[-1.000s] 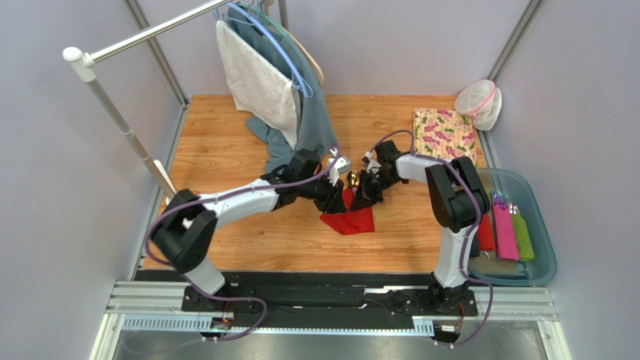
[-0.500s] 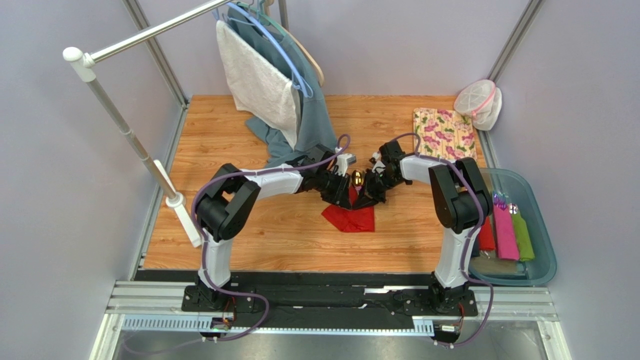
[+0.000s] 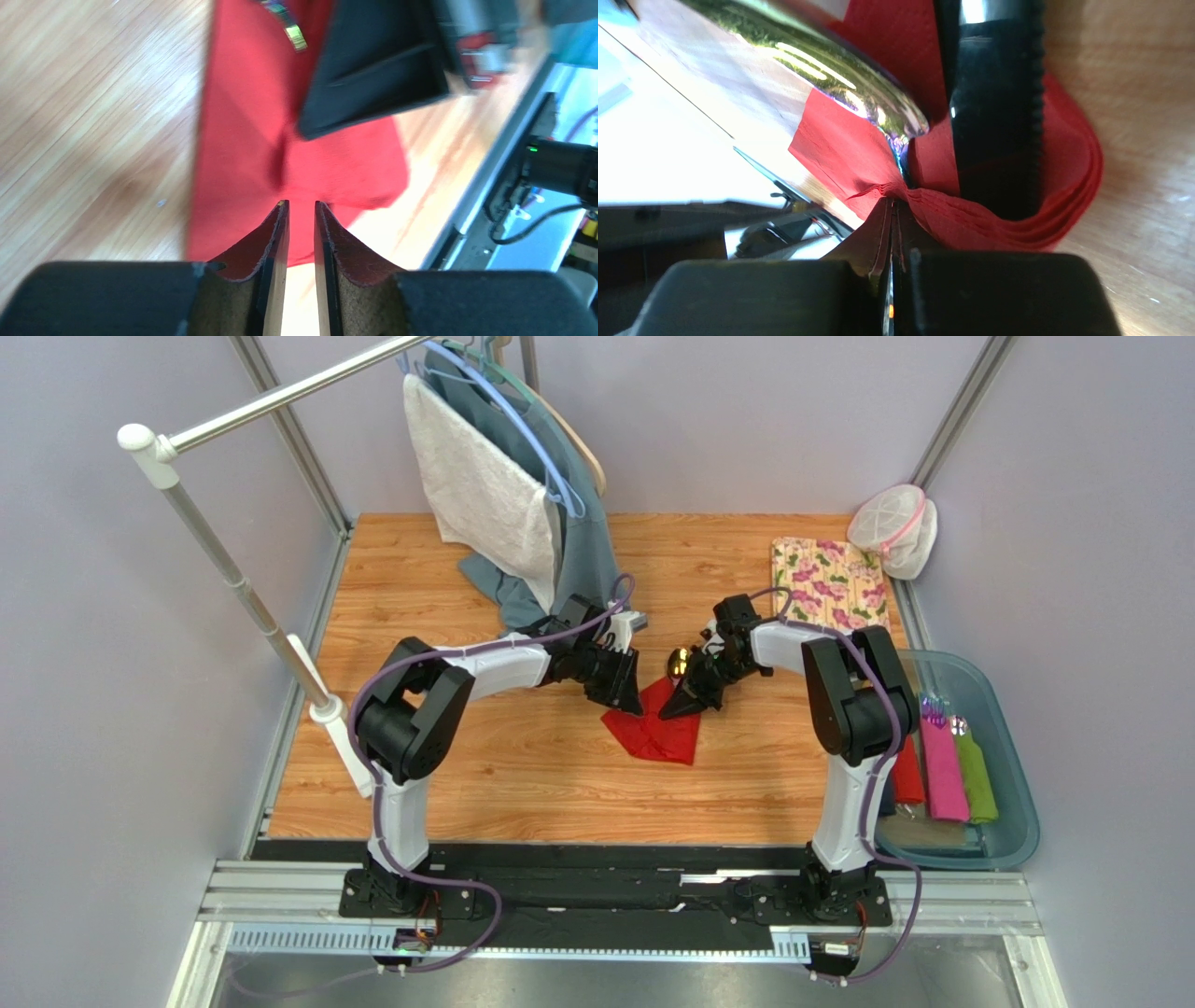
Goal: Place the utensils on the paper napkin and roll it up
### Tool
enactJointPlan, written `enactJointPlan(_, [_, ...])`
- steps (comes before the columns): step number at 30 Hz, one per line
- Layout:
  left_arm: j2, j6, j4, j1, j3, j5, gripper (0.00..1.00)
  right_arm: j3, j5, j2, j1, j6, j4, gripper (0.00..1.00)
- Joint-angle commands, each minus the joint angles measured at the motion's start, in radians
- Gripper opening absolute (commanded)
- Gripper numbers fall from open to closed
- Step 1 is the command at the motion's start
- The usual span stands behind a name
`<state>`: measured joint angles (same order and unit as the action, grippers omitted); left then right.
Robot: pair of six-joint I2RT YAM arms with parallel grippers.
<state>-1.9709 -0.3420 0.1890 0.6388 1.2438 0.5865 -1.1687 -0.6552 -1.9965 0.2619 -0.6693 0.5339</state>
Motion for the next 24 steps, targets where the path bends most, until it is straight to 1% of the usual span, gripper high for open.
enactJointPlan(1, [0.038, -0.011, -0.071, 0.007, 0.014, 0.085, 0.29, 0.000, 0.236, -0.077, -0.009, -0.029, -0.061, 0.00])
enactJointPlan(4, [0.017, -0.060, -0.103, 0.015, 0.023, 0.090, 0.29, 0.000, 0.229, -0.068, -0.009, -0.044, -0.066, 0.00])
enactJointPlan(8, [-0.031, -0.103, -0.097, 0.021, 0.049, 0.079, 0.28, -0.002, 0.213, -0.056, -0.009, -0.049, -0.071, 0.00])
enactJointPlan(14, [-0.100, -0.109, -0.043, 0.019, 0.078, 0.046, 0.26, -0.002, 0.187, -0.044, -0.010, -0.044, -0.077, 0.00])
enactJointPlan(18, [-0.120, -0.106, 0.018, 0.016, 0.086, 0.000, 0.20, -0.020, 0.146, -0.024, -0.009, -0.030, -0.077, 0.00])
enactJointPlan(21, [-0.129, -0.104, 0.041, 0.007, 0.077, -0.022, 0.17, -0.052, 0.126, 0.034, -0.010, -0.004, -0.060, 0.00])
enactJointPlan(24, [-0.137, -0.097, 0.056, 0.005, 0.088, -0.024, 0.13, -0.121, 0.123, 0.091, -0.015, 0.045, 0.006, 0.02])
